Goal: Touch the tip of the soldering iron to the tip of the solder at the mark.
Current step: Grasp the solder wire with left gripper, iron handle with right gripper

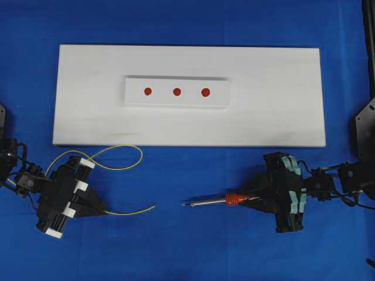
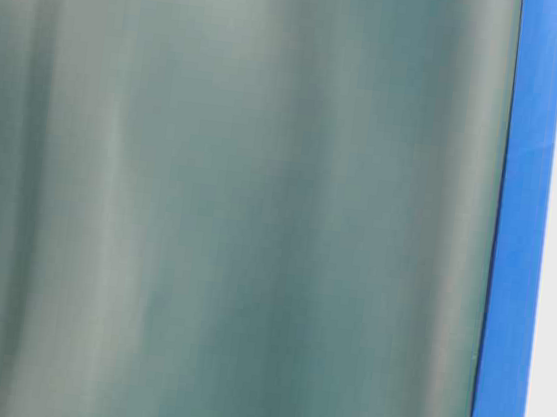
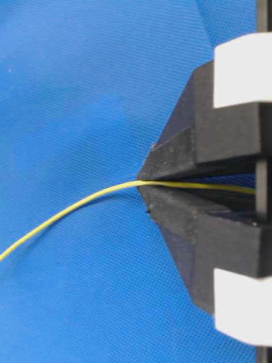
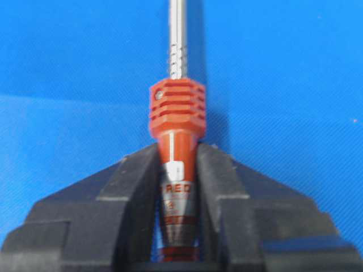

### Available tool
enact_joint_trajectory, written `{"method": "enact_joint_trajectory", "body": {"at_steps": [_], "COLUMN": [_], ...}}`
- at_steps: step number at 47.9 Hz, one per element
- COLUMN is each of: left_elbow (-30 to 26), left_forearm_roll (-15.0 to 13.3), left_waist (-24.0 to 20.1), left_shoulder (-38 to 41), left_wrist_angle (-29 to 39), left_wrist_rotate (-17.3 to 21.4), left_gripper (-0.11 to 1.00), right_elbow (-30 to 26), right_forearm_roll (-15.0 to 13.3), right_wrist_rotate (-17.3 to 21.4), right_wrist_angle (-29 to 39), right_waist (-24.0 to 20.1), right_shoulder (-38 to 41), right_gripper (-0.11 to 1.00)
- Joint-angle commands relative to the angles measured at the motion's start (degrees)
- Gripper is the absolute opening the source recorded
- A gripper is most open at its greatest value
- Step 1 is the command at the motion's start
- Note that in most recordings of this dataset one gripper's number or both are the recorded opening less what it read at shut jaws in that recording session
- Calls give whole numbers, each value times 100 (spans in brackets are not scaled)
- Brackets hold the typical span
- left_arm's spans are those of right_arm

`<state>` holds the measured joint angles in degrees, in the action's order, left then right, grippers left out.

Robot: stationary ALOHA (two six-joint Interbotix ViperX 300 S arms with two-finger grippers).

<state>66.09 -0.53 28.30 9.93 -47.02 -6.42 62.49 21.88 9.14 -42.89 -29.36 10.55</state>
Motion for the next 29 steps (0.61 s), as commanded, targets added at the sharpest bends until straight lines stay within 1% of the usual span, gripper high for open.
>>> {"method": "enact_joint_trajectory", "body": {"at_steps": [1,6,13,18,21,29], "left_elbow": [-105,-193,-352,-501,-606,-940], "left_forearm_roll": [18,18,18,18,18,18], "left_waist": [9,9,9,9,9,9], "left_shoulder": [-79,-220,-659,-1160,-1459,-2276], "left_wrist_angle": [70,334,1055,1942,2496,4078], "left_wrist_rotate": [9,9,-70,-246,-352,-589], "left_gripper": [1,1,1,1,1,1], "right_elbow": [-62,-88,-167,-255,-325,-519], "right_forearm_roll": [-53,-53,-53,-44,-53,-53], "right_wrist_rotate": [-9,-9,0,-9,-18,-26], "right_wrist_angle": [35,185,791,1389,1863,3015], "right_waist": [-18,-18,-9,44,114,457], "right_shoulder": [-79,-149,-475,-844,-1107,-1740], "right_gripper": [6,6,6,6,6,6]}}
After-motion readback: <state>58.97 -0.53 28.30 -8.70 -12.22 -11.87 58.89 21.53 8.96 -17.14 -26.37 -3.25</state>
